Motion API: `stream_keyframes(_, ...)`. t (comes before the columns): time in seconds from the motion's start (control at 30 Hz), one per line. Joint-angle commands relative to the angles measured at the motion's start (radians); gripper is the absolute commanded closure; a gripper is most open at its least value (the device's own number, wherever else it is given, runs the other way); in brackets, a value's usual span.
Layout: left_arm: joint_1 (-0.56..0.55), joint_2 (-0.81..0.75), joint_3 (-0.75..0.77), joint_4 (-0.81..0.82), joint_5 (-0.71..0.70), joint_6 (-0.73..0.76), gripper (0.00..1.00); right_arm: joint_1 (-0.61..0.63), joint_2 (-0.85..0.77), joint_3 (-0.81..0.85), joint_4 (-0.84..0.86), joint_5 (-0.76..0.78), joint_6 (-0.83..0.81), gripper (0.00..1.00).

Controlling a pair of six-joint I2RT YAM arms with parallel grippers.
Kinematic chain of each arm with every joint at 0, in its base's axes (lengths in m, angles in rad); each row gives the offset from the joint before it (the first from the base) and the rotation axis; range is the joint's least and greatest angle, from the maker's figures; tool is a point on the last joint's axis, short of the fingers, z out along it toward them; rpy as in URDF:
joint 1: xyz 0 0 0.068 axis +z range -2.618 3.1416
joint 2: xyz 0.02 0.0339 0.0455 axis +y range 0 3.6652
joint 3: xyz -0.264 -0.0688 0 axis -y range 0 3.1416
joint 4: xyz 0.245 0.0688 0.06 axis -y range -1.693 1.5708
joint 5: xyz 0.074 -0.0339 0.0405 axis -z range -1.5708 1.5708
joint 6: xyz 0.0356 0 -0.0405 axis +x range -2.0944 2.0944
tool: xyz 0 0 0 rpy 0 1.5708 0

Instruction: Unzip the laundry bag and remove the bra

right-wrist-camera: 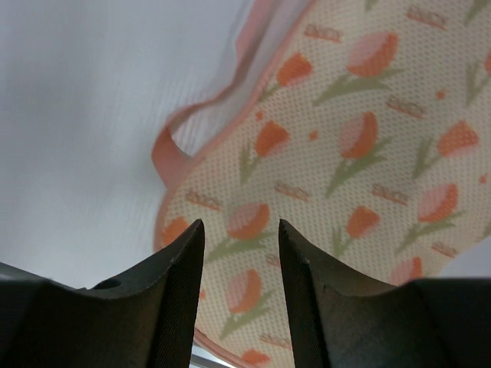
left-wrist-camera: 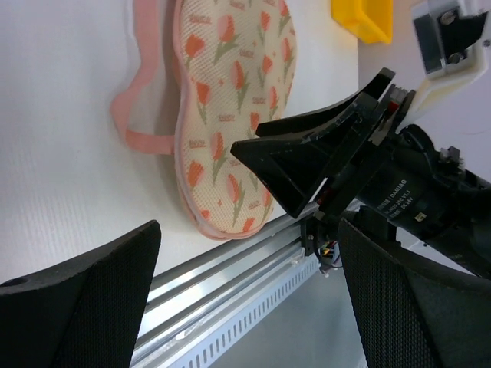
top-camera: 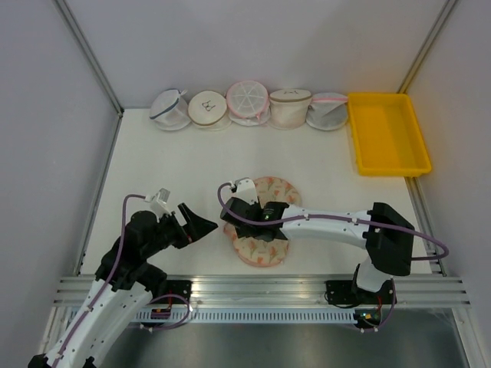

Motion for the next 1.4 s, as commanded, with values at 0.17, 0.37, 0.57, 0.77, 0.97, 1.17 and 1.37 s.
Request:
stream_keyframes(0.17,0.0,0.001,-0.005,-0.108,-0.017,-0.056,0.0,0.031,0.218,0.244,-0.005,0.027,0.033,0.55)
stream_keyframes(0.37,0.0,-0.011,-0.007,-0.11,-0.012,-0.053,0.0,0.045,0.316,0.314,-0.076,0.068,0.082,0.6)
stream_keyframes(0.57,0.0,-0.013,-0.018,-0.108,-0.011,-0.054,0.0,0.048,0.315,0.299,-0.142,0.142,0.121,0.6)
stream_keyframes(0.77,0.0,0.001,-0.024,-0.105,-0.008,-0.054,0.0,0.055,0.313,0.281,-0.144,0.148,0.119,0.62)
stream_keyframes(0.97,0.0,-0.004,-0.035,-0.105,-0.005,-0.057,0.0,0.055,0.318,0.262,-0.127,0.133,0.119,0.91)
stream_keyframes(1.17,0.0,-0.002,-0.041,-0.102,-0.003,-0.06,0.0,0.058,0.266,0.236,-0.141,0.169,0.125,1.0)
stream_keyframes(1.37,0.0,0.0,-0.041,-0.099,-0.005,-0.065,0.0,0.066,0.125,0.215,-0.294,0.312,0.197,1.0)
